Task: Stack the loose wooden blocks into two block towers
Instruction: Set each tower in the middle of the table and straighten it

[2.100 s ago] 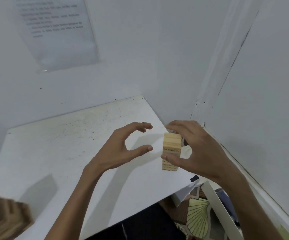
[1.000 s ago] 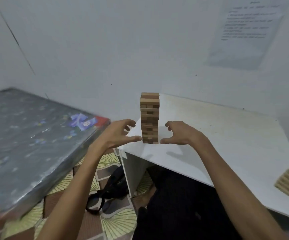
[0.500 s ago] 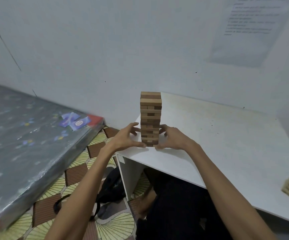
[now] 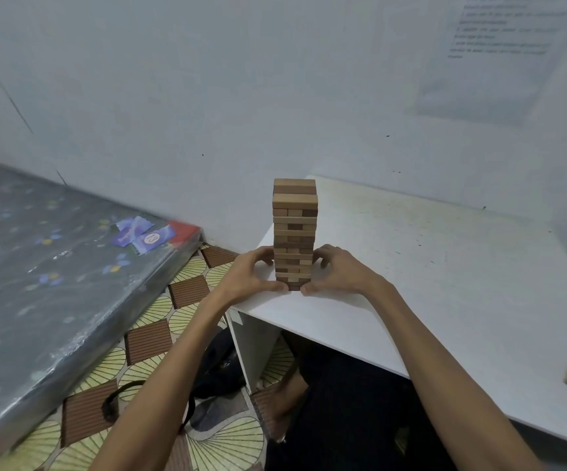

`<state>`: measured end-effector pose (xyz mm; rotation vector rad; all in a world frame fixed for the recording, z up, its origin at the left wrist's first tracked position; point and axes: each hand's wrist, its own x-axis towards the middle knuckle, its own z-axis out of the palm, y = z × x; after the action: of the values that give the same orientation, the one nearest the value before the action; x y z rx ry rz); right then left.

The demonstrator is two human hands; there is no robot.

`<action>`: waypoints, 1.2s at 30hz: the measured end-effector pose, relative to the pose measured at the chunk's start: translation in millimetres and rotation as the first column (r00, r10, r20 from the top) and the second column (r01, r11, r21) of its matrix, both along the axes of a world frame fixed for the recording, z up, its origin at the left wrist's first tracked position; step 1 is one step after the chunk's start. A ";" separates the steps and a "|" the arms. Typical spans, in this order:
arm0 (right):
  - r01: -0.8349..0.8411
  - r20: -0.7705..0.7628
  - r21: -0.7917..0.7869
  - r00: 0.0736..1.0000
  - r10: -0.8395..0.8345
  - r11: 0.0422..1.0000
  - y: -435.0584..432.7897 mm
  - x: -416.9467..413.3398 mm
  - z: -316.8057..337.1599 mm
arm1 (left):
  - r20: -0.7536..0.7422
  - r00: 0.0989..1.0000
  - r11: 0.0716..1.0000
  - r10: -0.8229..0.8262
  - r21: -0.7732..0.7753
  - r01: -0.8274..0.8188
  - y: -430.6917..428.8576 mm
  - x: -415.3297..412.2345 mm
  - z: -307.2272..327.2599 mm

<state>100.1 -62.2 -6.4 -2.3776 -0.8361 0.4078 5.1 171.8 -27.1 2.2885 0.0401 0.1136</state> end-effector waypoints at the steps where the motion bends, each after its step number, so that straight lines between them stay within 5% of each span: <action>1: -0.001 0.000 0.002 1.000 0.001 1.000 -0.2 0.7 -1.2 | -0.002 1.000 1.000 -0.001 0.002 0.001 0.6 0.3 -0.2; 14: -0.031 0.044 -0.012 0.999 0.032 0.999 1.2 1.4 -10.6 | 0.060 0.998 0.996 -0.033 0.084 0.027 -0.5 1.7 -7.2; 36: 0.003 0.049 0.029 0.999 -0.005 1.000 3.1 -0.9 -17.2 | 0.039 0.999 0.997 -0.028 -0.069 0.030 -3.0 6.2 -2.4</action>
<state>99.1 -59.0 -23.6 -2.3708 -0.8537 0.3346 11.3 168.8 -29.5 2.2164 -0.0089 0.1383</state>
